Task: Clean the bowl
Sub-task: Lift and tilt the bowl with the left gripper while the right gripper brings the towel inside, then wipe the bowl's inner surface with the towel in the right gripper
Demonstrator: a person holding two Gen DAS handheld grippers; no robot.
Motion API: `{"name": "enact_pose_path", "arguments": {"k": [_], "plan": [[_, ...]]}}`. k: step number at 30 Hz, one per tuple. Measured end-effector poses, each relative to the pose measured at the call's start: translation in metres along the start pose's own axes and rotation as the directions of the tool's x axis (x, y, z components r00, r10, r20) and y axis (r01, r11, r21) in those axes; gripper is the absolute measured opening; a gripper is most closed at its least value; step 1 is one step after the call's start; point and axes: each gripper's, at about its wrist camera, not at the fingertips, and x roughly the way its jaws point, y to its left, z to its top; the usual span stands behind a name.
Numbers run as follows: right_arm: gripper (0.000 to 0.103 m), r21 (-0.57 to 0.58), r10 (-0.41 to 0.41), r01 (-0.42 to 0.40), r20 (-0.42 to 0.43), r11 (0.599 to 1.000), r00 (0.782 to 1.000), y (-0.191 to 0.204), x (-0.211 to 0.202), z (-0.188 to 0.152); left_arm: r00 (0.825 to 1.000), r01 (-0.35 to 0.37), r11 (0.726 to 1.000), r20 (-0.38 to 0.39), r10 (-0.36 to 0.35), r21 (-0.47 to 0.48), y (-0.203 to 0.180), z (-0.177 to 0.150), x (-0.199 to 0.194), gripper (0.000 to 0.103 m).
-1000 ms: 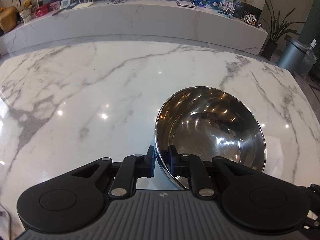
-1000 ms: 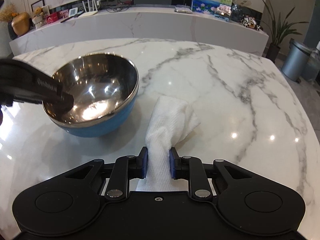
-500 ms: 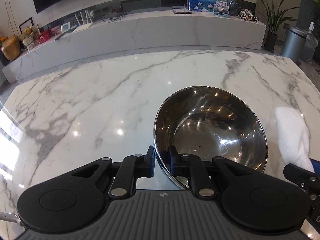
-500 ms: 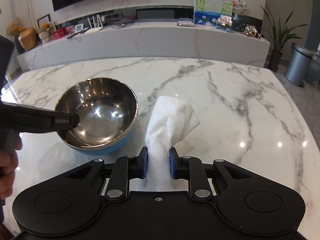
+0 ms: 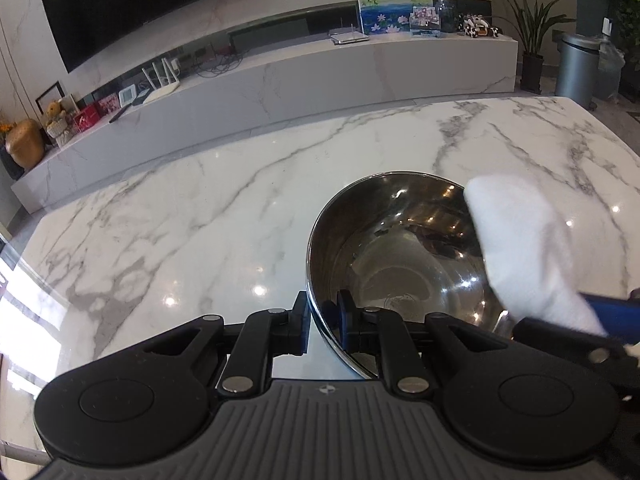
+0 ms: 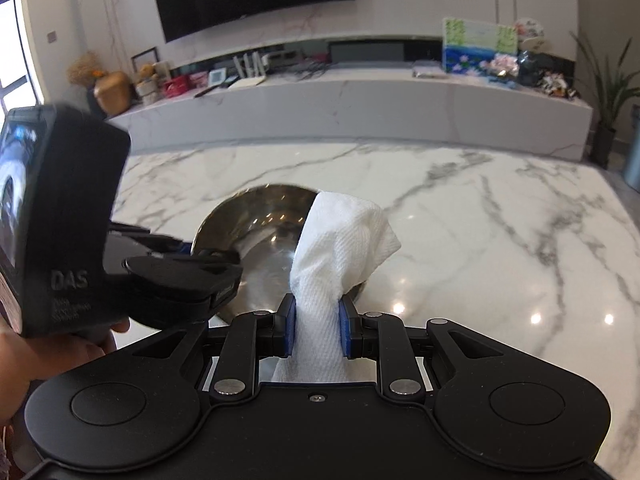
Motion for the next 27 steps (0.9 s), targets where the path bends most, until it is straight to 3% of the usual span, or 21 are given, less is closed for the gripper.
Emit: {"name": "enact_pose_path", "arguments": {"k": [6, 13, 23, 27], "plan": [[0.02, -0.027, -0.01, 0.01, -0.006, 1.0, 1.0, 0.002, 0.006, -0.002, 1.0, 0.026, 1.0, 0.0, -0.026, 0.014, 0.006, -0.006, 0.0, 0.014], [0.019, -0.105, -0.042, 0.038, -0.038, 0.994, 0.998, 0.005, 0.012, -0.004, 0.996, 0.063, 0.996, 0.054, -0.067, 0.069, 0.007, -0.011, -0.007, 0.016], [0.019, -0.263, -0.094, 0.07, -0.076, 0.962, 0.993, 0.015, 0.022, -0.014, 0.986, -0.021, 0.969, 0.167, -0.021, 0.245, -0.018, -0.022, -0.017, 0.014], [0.02, -0.271, -0.081, 0.056, -0.083, 0.961, 0.993, 0.013, 0.02, -0.015, 0.982, -0.044, 0.962, 0.188, -0.007, 0.269, -0.022, -0.025, -0.017, 0.012]]}}
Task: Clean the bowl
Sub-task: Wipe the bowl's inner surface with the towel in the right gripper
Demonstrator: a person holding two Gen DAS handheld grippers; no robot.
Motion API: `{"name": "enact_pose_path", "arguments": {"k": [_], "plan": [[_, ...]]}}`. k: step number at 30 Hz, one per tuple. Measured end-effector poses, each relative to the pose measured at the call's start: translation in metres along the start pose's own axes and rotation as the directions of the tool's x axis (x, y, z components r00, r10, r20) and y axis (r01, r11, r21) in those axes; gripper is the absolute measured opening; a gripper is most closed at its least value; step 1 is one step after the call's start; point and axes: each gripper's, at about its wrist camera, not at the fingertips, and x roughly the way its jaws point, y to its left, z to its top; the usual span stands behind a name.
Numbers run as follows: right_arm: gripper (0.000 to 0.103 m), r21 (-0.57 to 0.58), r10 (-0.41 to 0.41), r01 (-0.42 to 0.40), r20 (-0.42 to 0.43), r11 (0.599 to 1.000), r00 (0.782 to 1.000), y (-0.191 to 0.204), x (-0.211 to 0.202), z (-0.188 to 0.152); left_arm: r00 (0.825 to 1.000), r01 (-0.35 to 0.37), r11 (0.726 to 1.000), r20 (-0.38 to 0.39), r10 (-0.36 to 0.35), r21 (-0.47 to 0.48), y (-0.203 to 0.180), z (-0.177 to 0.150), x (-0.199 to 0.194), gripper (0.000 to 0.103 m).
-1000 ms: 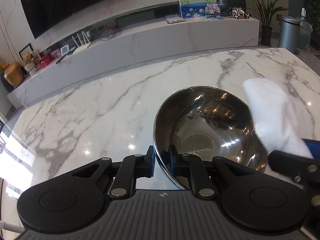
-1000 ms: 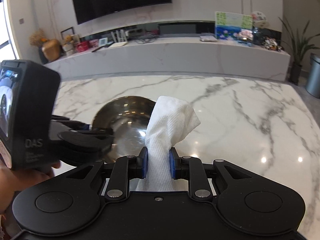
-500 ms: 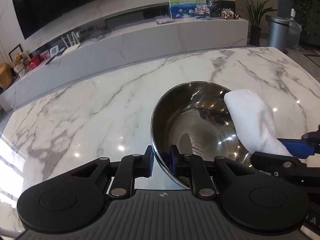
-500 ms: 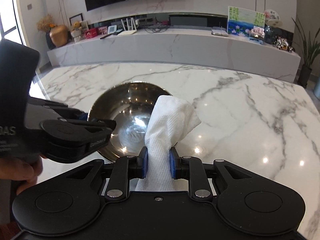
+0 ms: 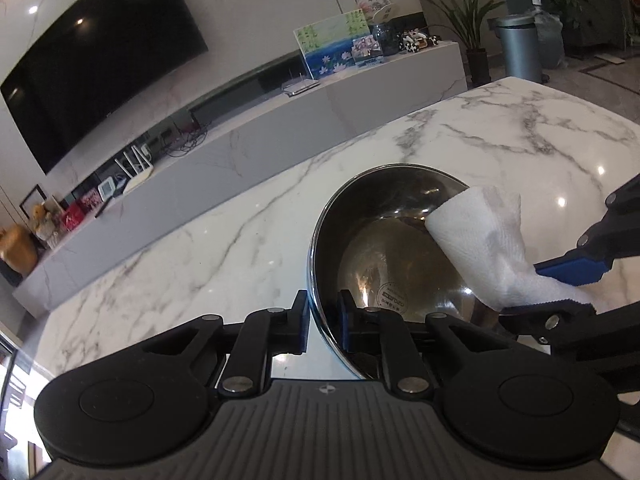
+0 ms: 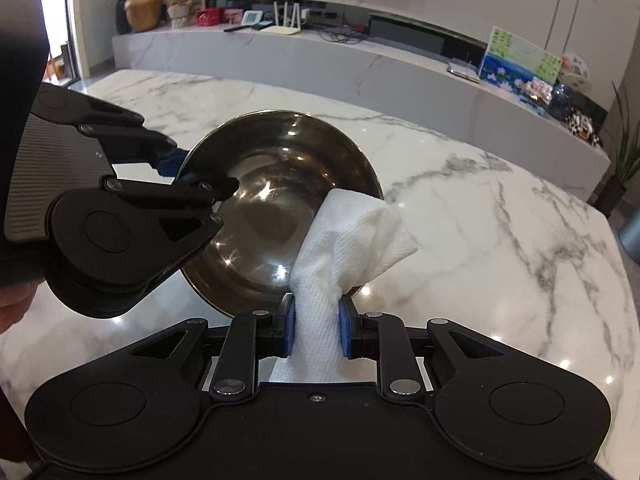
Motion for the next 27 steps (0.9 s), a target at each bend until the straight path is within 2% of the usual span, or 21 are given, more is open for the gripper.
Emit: {"name": "enact_pose_path", "arguments": {"k": [6, 7, 8, 11, 17, 20, 27], "plan": [[0.027, -0.021, 0.015, -0.014, 0.054, 1.0, 0.998, 0.0, -0.01, 0.002, 1.0, 0.0, 1.0, 0.007, 0.0, 0.013, -0.002, -0.002, 0.0, 0.012], [0.03, -0.026, 0.016, -0.014, 0.058, 1.0, 0.998, 0.0, -0.011, 0.002, 1.0, 0.0, 1.0, 0.01, 0.0, 0.017, -0.002, -0.003, 0.0, 0.012], [0.04, -0.034, 0.016, -0.014, 0.068, 0.999, 0.998, 0.001, -0.013, 0.002, 1.0, 0.0, 1.0, 0.011, -0.001, 0.018, -0.002, -0.003, 0.0, 0.012], [0.044, -0.067, -0.003, 0.009, 0.082, 0.998, 0.997, 0.005, -0.014, 0.002, 1.0, 0.006, 1.0, 0.011, -0.006, 0.014, -0.001, -0.003, 0.0, 0.012], [0.042, -0.094, 0.022, -0.013, 0.092, 0.995, 0.996, 0.008, -0.011, 0.002, 1.0, 0.013, 1.0, 0.005, -0.013, 0.001, 0.0, -0.002, 0.002, 0.012], [0.037, -0.116, 0.036, -0.026, 0.08, 0.993, 0.996, 0.011, -0.005, 0.001, 1.0, 0.018, 1.0, 0.0, -0.018, -0.007, 0.002, -0.003, 0.001, 0.012], [0.028, -0.059, 0.042, -0.038, 0.058, 0.998, 0.997, 0.006, 0.009, 0.0, 1.0, 0.02, 1.0, 0.001, -0.02, -0.004, 0.003, -0.004, 0.001, 0.012]]}}
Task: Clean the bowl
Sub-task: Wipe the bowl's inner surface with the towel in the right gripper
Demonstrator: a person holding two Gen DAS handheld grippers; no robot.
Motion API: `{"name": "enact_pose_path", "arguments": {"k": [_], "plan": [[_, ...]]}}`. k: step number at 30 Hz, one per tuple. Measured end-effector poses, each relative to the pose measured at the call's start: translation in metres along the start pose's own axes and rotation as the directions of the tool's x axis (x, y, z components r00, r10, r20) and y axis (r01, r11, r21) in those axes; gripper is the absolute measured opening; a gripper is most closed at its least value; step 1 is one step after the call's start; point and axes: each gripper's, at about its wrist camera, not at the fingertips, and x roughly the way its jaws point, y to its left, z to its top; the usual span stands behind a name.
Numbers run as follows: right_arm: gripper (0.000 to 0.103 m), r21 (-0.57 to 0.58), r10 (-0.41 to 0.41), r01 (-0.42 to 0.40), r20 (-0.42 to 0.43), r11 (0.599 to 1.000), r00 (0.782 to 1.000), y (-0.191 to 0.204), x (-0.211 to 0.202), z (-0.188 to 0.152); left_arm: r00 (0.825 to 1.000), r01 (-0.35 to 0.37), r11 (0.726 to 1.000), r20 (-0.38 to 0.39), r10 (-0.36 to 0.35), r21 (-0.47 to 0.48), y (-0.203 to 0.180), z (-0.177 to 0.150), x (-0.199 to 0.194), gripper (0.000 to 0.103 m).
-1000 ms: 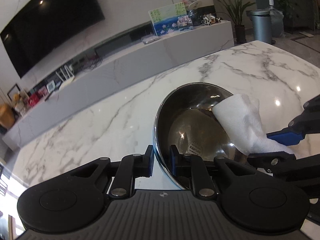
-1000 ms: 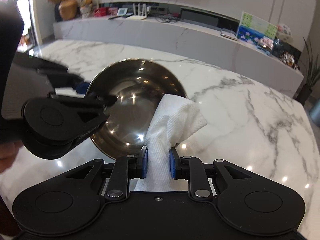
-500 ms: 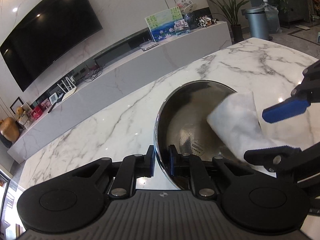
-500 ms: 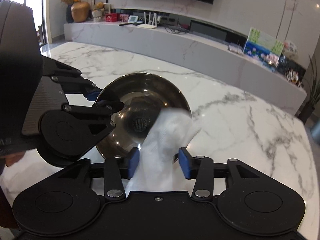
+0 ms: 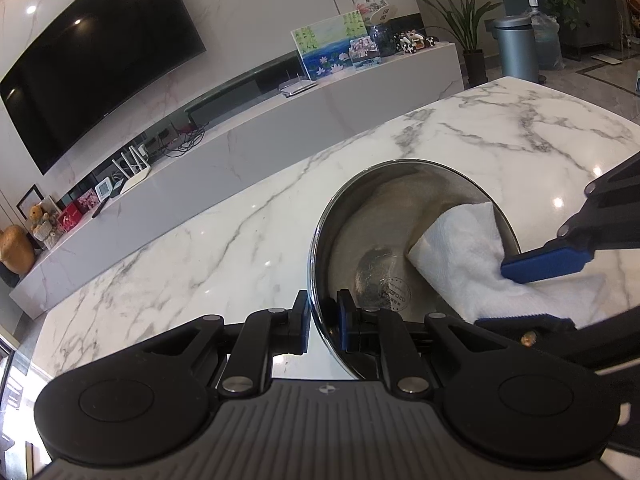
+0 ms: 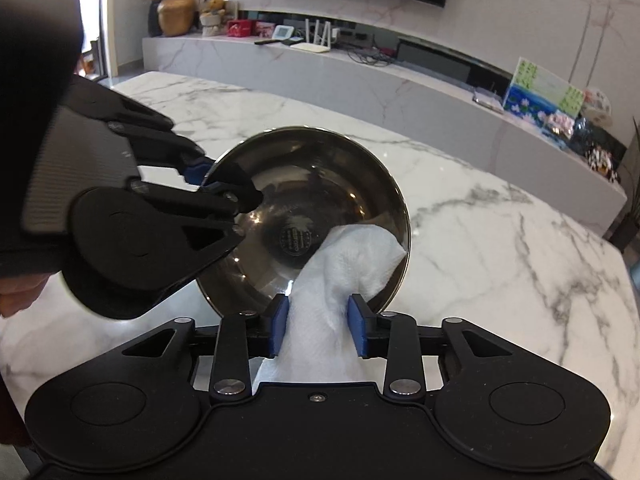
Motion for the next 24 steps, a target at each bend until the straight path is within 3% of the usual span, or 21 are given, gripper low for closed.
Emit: {"name": "enact_pose_path", "arguments": {"k": [9, 14, 16, 20, 24], "plan": [[0.02, 0.086, 0.026, -0.023, -0.034, 0.996, 0.999, -0.007, 0.011, 0.0, 1.0, 0.006, 1.0, -0.005, -0.006, 0.004, 0.0, -0.001, 0.001, 0.012], [0.02, 0.164, 0.127, -0.121, -0.025, 0.979, 0.992, -0.015, 0.013, -0.002, 1.0, 0.013, 1.0, -0.01, -0.013, 0.001, 0.002, -0.001, 0.001, 0.012], [0.02, 0.151, 0.125, -0.119, -0.028, 0.981, 0.992, -0.013, 0.013, -0.002, 1.0, 0.011, 1.0, -0.008, -0.011, 0.007, 0.001, -0.001, 0.0, 0.012], [0.019, 0.052, 0.056, -0.054, -0.039, 0.997, 0.998, -0.001, 0.013, -0.001, 1.0, 0.008, 1.0, -0.006, -0.008, 0.03, -0.002, -0.002, 0.0, 0.013], [0.019, -0.186, -0.132, 0.127, -0.018, 0.974, 0.991, 0.026, 0.011, -0.005, 0.999, 0.024, 0.999, -0.021, -0.024, 0.021, -0.001, -0.002, 0.002, 0.013]]}}
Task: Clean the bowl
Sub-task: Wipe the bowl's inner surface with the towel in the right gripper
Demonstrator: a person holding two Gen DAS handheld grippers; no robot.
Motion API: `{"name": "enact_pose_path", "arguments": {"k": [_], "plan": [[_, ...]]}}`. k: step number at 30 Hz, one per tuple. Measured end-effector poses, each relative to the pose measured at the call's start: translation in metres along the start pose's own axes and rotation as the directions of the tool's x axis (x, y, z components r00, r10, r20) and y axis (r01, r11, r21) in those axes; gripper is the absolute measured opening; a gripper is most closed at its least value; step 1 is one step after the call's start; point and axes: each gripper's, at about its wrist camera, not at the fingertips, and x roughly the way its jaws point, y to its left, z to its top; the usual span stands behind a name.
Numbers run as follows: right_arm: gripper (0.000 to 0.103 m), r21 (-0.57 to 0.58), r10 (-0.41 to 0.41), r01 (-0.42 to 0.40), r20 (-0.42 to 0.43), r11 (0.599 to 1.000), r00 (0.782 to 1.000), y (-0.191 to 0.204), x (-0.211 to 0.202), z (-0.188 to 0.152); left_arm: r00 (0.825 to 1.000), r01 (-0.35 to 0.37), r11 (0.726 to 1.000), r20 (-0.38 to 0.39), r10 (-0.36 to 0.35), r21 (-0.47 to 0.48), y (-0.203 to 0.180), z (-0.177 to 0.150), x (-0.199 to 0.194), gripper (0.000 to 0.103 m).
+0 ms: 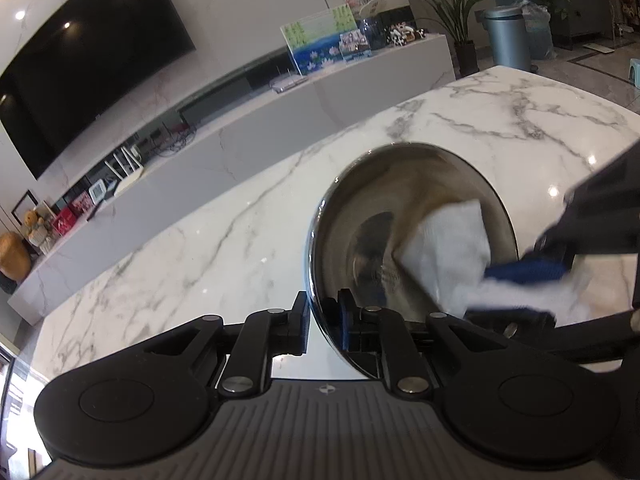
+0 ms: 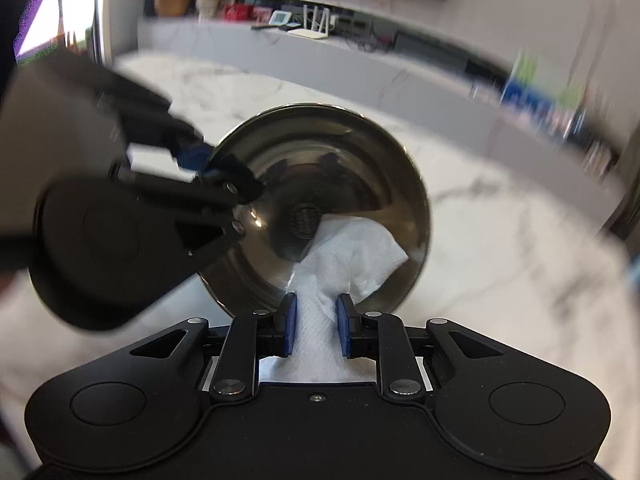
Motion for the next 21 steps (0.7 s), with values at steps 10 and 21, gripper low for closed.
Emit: {"name": "enact_pose_path", "arguments": {"k": [10, 21], "plan": [[0.019, 0.252, 0.124, -0.121, 0.005, 0.96, 0.992, -0.033, 0.006, -0.007, 1.0, 0.016, 0.999, 0.004, -0.016, -0.032, 0.0, 0.002, 0.0, 0.013], [0.019, 0.41, 0.226, -0.218, 0.028, 0.886, 0.974, -0.054, 0.014, -0.013, 0.982, 0.149, 0.966, -0.082, -0.169, -0.213, 0.021, -0.003, 0.013, 0.024]]}}
